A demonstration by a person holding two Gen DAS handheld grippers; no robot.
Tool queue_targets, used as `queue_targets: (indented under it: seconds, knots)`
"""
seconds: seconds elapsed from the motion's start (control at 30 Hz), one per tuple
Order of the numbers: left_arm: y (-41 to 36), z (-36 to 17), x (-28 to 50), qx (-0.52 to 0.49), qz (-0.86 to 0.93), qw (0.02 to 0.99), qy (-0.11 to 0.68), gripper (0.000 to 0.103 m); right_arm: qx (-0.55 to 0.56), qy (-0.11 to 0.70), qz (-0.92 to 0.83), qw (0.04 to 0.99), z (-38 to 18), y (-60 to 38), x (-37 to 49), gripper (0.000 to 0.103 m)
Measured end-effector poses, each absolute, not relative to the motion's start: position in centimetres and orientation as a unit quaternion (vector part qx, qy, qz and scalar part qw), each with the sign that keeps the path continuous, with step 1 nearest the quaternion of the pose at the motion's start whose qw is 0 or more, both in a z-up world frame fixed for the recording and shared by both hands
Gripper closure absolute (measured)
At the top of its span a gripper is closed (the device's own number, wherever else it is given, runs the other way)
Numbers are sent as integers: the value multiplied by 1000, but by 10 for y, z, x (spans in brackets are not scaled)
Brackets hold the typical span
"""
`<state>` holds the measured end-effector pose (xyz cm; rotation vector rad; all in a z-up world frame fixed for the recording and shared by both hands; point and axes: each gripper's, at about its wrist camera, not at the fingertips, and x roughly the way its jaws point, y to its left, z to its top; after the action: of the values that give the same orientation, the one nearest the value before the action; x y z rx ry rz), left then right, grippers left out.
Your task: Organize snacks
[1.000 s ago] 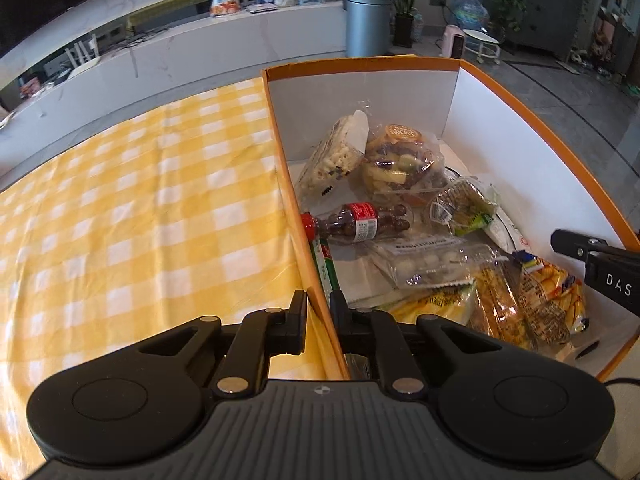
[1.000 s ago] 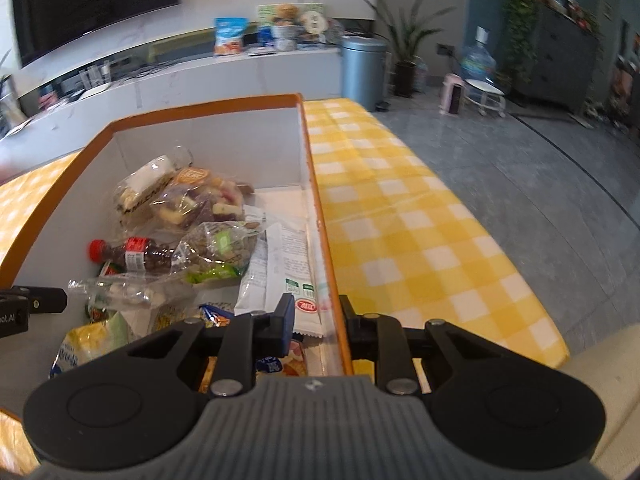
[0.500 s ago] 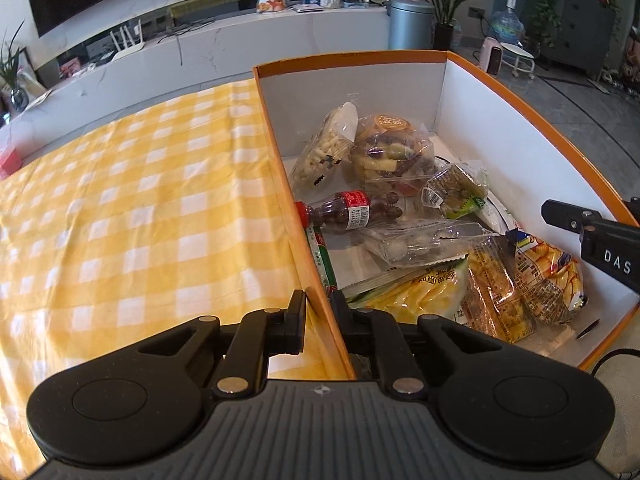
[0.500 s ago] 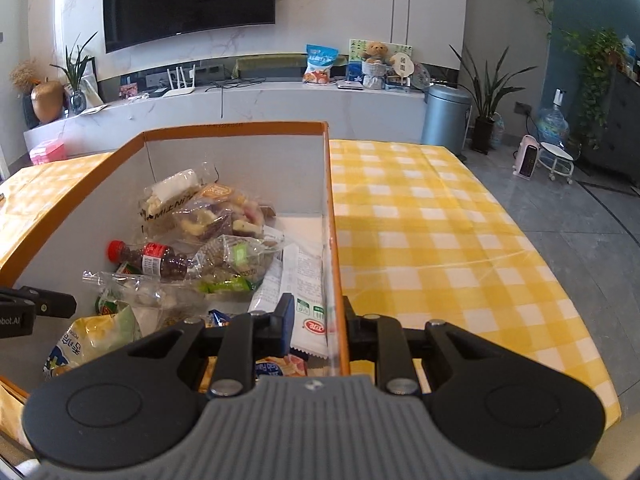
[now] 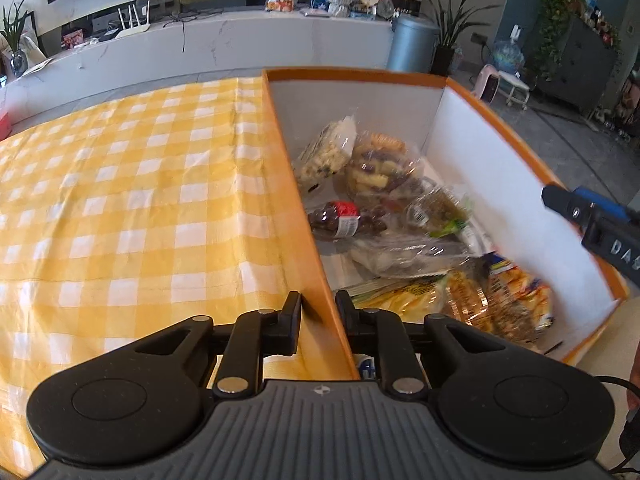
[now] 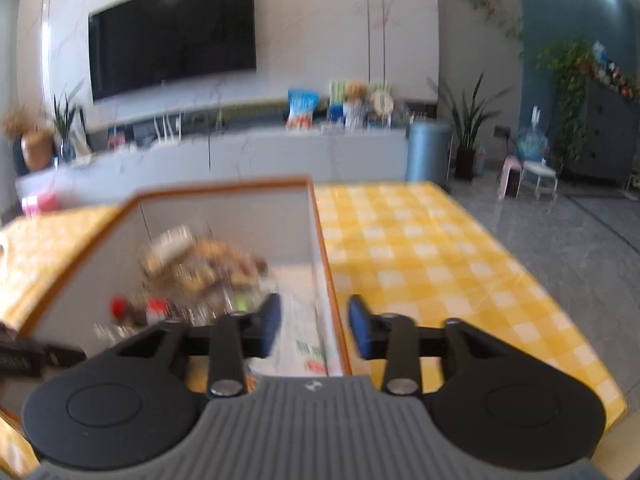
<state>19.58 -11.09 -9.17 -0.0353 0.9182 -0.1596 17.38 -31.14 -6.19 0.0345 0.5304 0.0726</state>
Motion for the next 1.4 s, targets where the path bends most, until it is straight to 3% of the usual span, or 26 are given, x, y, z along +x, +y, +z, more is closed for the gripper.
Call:
queue_targets:
  seconds: [0.17, 0.2, 0.27, 0.33, 0.37, 0.43, 0.57, 0.8, 1.03, 1.4]
  knots:
    - [-104, -52, 176, -19, -90, 921, 379, 79, 16, 258, 3, 966, -20, -304, 160, 54]
    - [-104, -42, 170, -9, -97, 927, 363, 74, 29, 254, 6, 967, -13, -304, 155, 47]
    - [-104, -21, 157, 10, -120, 936, 332, 41, 45, 250, 10, 967, 0, -301, 142, 37]
    - [-102, -5, 140, 13, -121, 947, 297, 21, 45, 251, 11, 967, 8, -296, 128, 36]
    - [-102, 2, 131, 14, -117, 953, 279, 13, 43, 254, 11, 966, 11, -292, 121, 35]
    - [-101, 13, 114, 17, -102, 964, 246, 8, 40, 262, 12, 964, 16, -286, 106, 35]
    - [-97, 24, 90, -14, -79, 975, 209, 2, 54, 284, 23, 957, 19, -277, 74, 35]
    - [-107, 18, 61, -2, -52, 979, 195, 2, 50, 301, 30, 952, 17, -258, 30, 33]
    - [-108, 1, 61, 14, -62, 959, 277, 2, 61, 315, 48, 946, 9, -241, 20, 33]
    - [-110, -29, 47, -3, -27, 952, 306, 2, 53, 336, 54, 939, -12, -233, 15, 33]
